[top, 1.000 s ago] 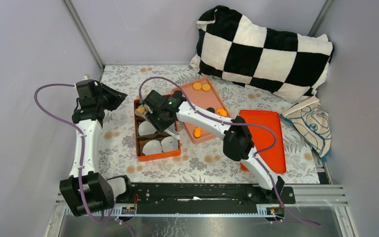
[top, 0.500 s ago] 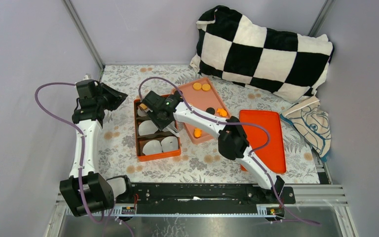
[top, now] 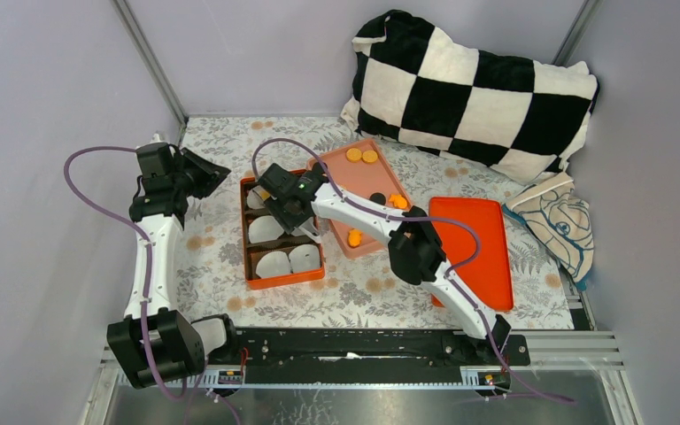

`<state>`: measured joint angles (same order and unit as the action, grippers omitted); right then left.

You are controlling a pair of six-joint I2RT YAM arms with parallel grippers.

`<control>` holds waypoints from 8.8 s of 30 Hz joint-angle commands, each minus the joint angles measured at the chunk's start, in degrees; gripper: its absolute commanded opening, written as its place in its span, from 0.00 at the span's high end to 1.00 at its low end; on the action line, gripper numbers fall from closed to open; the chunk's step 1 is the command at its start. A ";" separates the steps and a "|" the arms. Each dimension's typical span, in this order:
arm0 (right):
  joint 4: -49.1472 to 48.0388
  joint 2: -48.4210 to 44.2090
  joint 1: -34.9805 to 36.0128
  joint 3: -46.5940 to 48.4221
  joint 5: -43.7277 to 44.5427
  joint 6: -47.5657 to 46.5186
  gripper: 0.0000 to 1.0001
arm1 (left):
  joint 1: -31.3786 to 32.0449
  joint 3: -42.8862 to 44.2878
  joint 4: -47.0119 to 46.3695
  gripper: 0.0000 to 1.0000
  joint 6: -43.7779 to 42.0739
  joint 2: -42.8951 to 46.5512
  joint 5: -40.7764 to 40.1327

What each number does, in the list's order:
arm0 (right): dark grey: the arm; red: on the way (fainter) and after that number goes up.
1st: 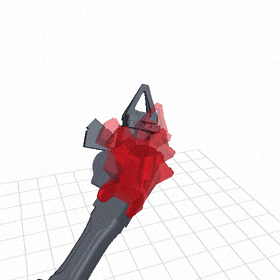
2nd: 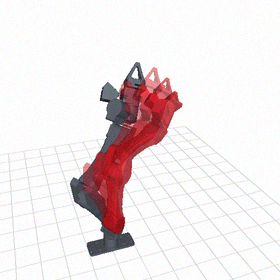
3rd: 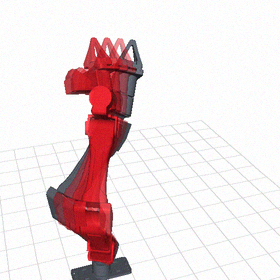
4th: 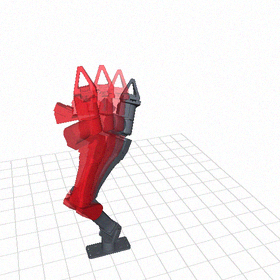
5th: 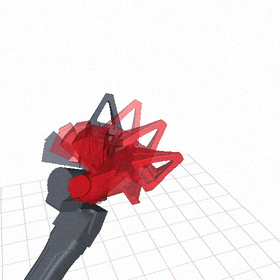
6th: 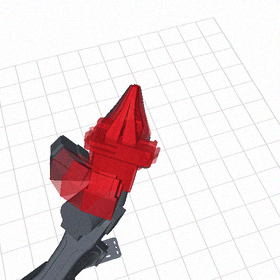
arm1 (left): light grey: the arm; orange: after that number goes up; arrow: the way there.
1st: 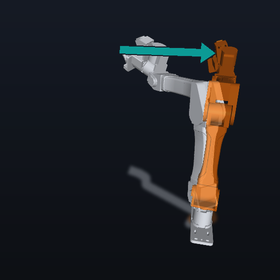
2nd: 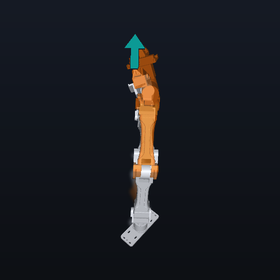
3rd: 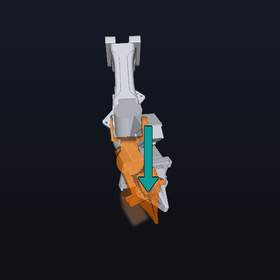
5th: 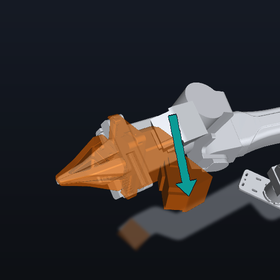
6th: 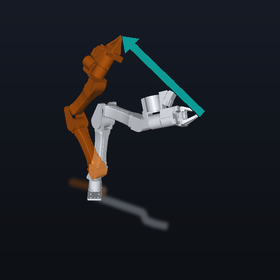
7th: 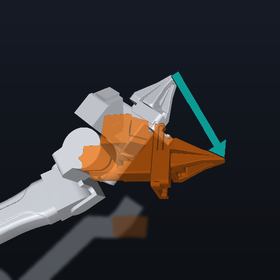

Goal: Pack the cookies

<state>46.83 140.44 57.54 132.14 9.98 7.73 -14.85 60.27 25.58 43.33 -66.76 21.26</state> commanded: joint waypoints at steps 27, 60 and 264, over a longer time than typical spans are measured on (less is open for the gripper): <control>-8.87 -37.66 -3.10 -47.26 14.06 8.85 0.43 | -0.19 -1.13 -4.39 0.73 0.00 1.29 5.99; -7.51 -28.81 -9.84 -44.06 2.03 9.34 0.47 | -0.18 -2.30 -4.91 0.73 0.17 0.51 7.14; -4.44 -45.25 -5.51 -58.66 9.13 16.62 0.39 | 5.90 -0.35 -7.34 0.69 -3.12 -0.58 7.48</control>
<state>43.75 95.13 51.96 74.89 22.15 21.08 -9.56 59.51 20.73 39.97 -67.24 29.36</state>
